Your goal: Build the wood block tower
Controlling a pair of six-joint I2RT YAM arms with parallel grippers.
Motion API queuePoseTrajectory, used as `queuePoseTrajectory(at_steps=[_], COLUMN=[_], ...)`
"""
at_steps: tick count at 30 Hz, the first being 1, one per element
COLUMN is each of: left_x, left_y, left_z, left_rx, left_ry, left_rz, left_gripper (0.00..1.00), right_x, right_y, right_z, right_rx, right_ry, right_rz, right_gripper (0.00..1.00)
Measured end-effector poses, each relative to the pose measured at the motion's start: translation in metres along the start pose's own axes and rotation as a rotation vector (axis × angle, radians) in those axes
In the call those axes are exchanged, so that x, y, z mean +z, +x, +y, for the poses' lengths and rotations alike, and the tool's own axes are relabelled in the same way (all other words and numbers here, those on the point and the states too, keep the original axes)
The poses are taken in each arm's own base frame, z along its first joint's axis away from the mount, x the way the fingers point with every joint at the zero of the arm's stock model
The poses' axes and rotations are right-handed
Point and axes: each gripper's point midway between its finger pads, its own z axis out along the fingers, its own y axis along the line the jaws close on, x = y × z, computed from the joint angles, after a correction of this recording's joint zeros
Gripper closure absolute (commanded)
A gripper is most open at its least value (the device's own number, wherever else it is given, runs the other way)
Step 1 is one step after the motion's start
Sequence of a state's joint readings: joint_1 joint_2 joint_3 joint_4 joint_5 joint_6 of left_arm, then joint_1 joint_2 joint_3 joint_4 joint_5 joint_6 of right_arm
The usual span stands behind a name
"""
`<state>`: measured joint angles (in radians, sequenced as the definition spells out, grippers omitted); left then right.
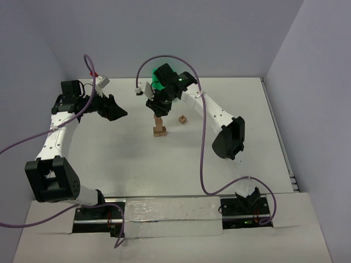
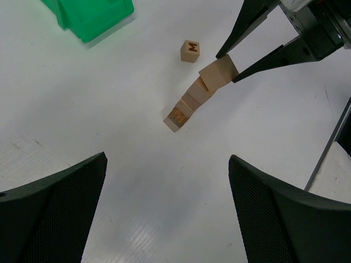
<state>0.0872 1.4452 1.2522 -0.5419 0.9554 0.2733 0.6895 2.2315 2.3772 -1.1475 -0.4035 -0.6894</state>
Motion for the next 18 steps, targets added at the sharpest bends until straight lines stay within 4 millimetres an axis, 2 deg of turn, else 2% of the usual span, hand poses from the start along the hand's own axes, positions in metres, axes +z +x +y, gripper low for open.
queuePoseTrajectory(at_steps=[18], left_x=[-0.0002], left_y=[0.0013], left_z=[0.0], left_rx=[0.01], left_ry=[0.001], left_rz=[0.004], left_gripper=[0.03], right_x=[0.0001], right_y=[0.0], right_z=[-0.0012], right_rx=[-0.009], right_ry=[0.004], right_rz=[0.001], right_gripper=[0.67])
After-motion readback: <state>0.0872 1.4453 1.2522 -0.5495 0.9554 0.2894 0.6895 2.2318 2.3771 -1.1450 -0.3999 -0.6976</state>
